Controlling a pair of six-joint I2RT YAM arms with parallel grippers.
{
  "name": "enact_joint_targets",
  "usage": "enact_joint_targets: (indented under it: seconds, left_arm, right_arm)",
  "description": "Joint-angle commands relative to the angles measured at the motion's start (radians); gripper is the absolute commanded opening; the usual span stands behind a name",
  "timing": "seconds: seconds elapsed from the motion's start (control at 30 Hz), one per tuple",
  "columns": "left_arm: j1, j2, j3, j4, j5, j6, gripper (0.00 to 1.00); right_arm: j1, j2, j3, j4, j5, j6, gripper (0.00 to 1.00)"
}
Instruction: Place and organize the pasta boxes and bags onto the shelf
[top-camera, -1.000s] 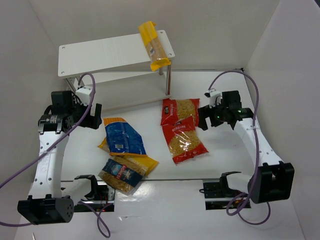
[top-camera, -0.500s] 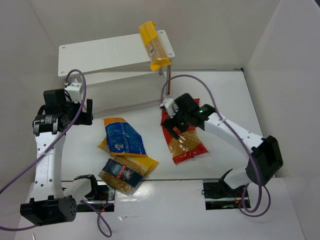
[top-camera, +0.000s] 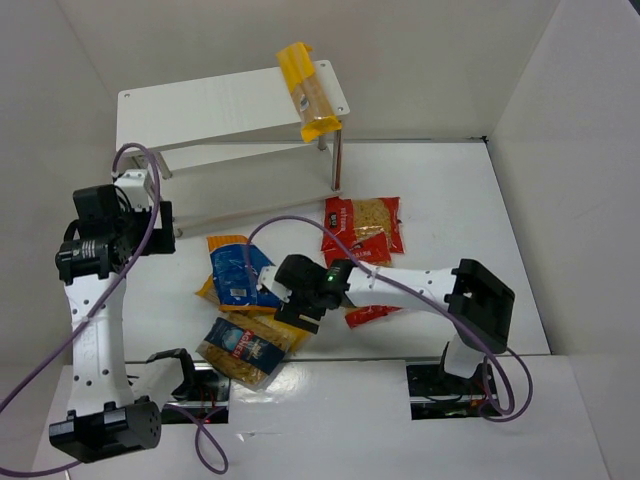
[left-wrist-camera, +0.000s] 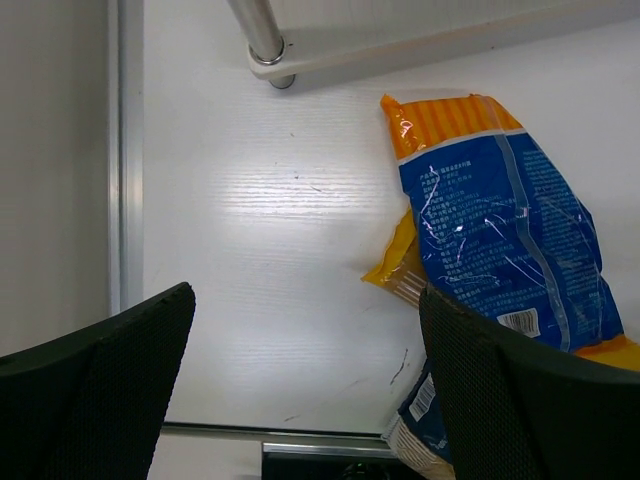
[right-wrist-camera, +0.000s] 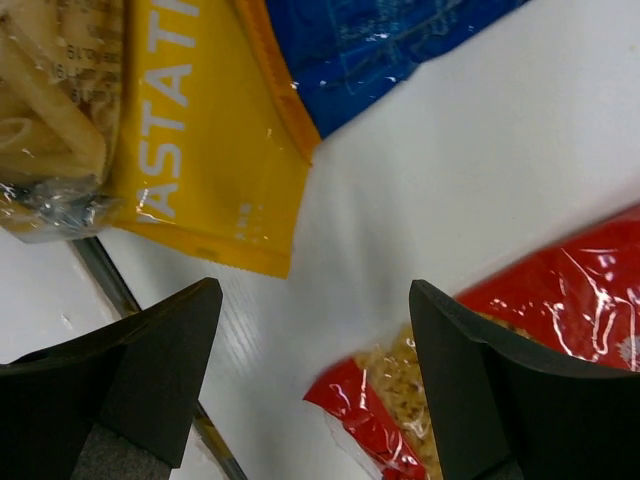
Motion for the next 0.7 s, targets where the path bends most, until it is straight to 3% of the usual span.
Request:
enact_joint_targets:
  seconds: [0.0, 0.37, 0.67]
  left_arm:
    - [0.020, -0.047, -0.009, 0.007, -0.005, -0.027, 0.98]
    - [0.020, -0.087, -0.018, 0.016, 0.004, -0.027, 0.99]
    - [0.020, -0.114, -0.018, 0.016, -0.005, -0.027, 0.99]
  right_arm:
    - [0.050, 0.030, 0.037, 0.055, 0.002, 0.034, 0.83]
    - [0.093, 0.090, 0.113, 0.006, -0.169, 0.075, 0.83]
    - [0.134, 0.146, 0.071, 0.052, -0.180, 0.085, 0.84]
